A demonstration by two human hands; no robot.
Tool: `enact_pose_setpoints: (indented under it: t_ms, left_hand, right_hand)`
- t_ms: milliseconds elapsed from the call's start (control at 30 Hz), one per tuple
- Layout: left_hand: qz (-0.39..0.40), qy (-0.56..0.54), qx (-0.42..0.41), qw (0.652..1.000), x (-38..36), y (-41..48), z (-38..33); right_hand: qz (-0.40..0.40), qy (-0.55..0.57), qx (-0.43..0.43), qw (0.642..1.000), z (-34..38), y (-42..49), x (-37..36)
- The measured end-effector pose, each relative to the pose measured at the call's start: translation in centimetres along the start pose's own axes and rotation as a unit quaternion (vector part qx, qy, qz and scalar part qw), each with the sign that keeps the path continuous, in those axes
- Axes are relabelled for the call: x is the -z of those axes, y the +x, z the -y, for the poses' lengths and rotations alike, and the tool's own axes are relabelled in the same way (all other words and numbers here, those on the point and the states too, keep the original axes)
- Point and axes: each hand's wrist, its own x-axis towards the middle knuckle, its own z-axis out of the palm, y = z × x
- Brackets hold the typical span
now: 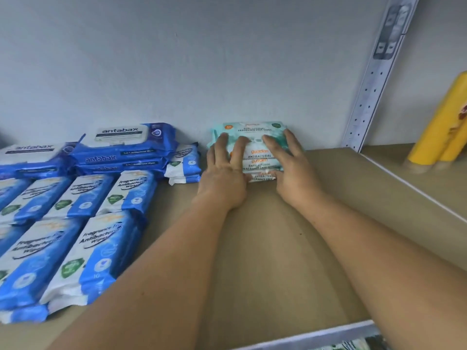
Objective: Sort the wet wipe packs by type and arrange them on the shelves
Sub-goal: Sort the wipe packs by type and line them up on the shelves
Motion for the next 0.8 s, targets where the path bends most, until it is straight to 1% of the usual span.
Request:
enact_pose_setpoints:
  t_ms: [200, 333, 433, 533, 700, 767, 800]
  left_hand:
    - [-0.026, -0.002, 0.002, 1.000, -1.0, 2.0, 0.8]
    - [-0.075, 0.018, -0.023, 0.997, -0.3, 1.3, 0.5]
    - [-0.077, 0.028, -0.024, 0.996, 0.6, -0.1, -0.1]
    - [-0.071, -0.023, 0.005, 0.997, 2.0, -2.5, -1.1]
    - [-0.070, -0.091, 0.013, 0.993, 4.4, -7.9, -1.9]
    - [-0.068, -0.122, 0.023, 0.990, 4.7, -10.2, -1.9]
    - [-0.066, -0.142, 0.025, 0.987, 6.3, -12.0, -2.6]
  right_hand:
    - [-0.013, -0.011, 0.013, 1.000, -1.1, 1.9, -1.6]
    - [-0.009, -0.031, -0.015, 0.999, -0.6, 0.9, -0.7]
    - [-0.032, -0.058, -0.040, 0.997, 0.3, -0.9, 0.9]
    - [-0.036, -0.052, -0.050, 0.997, 1.3, -3.4, 2.7]
    - [-0.033, -0.032, -0.033, 0.998, 3.6, -9.3, 6.0]
    - [-0.028, 0.001, -0.032, 0.999, 4.4, -11.8, 6.6]
    - [-0.027, 0.028, -0.030, 0.999, 5.6, -13.4, 8.4]
